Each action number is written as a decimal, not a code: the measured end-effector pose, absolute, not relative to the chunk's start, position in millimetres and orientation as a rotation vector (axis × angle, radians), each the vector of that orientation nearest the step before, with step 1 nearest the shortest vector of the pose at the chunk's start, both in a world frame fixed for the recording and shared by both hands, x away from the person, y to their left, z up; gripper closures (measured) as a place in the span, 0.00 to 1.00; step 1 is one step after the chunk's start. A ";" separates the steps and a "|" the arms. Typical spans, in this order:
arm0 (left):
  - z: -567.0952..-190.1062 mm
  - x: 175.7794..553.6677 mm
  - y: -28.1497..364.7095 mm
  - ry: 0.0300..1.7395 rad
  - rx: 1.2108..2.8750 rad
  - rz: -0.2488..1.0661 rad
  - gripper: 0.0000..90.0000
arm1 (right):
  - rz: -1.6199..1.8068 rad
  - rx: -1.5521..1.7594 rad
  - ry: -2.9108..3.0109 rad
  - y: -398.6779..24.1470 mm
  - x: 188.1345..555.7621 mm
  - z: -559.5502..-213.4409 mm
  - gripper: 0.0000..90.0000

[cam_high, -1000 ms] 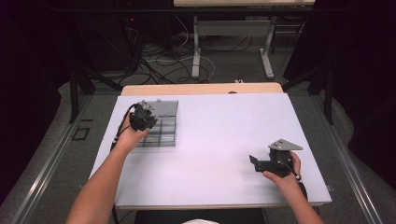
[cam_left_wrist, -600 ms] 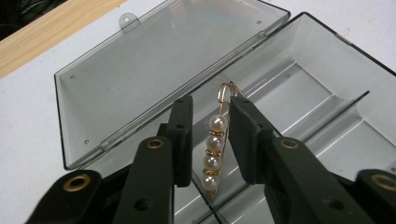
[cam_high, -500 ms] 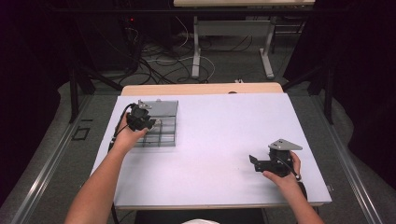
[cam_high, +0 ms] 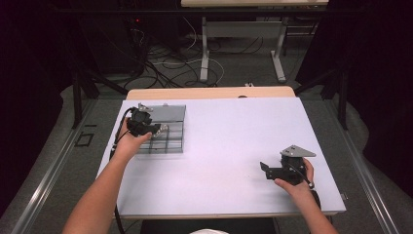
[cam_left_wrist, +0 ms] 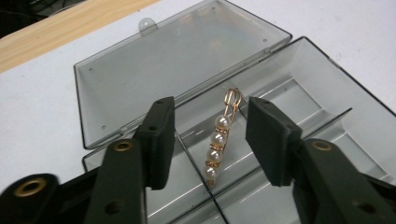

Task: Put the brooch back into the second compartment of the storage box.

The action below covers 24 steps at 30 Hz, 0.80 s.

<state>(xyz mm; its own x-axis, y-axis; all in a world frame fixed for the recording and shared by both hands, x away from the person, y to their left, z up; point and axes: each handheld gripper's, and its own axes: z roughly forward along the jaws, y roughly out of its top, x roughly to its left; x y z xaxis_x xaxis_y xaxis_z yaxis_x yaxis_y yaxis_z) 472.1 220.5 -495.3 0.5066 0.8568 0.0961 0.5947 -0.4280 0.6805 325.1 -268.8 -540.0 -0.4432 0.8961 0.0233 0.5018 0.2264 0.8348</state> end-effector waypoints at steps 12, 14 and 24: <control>-488.8 454.1 235.6 1.220 2.069 0.561 0.47 | 1.121 1.280 2.039 -268.8 324.9 -540.0 0.07; -487.9 450.9 237.9 1.220 2.055 0.546 0.45 | 1.122 1.282 2.044 -268.8 324.9 -539.9 0.07; -481.9 429.5 245.4 1.217 1.970 0.493 0.41 | 1.124 1.284 2.042 -268.4 324.7 -539.7 0.07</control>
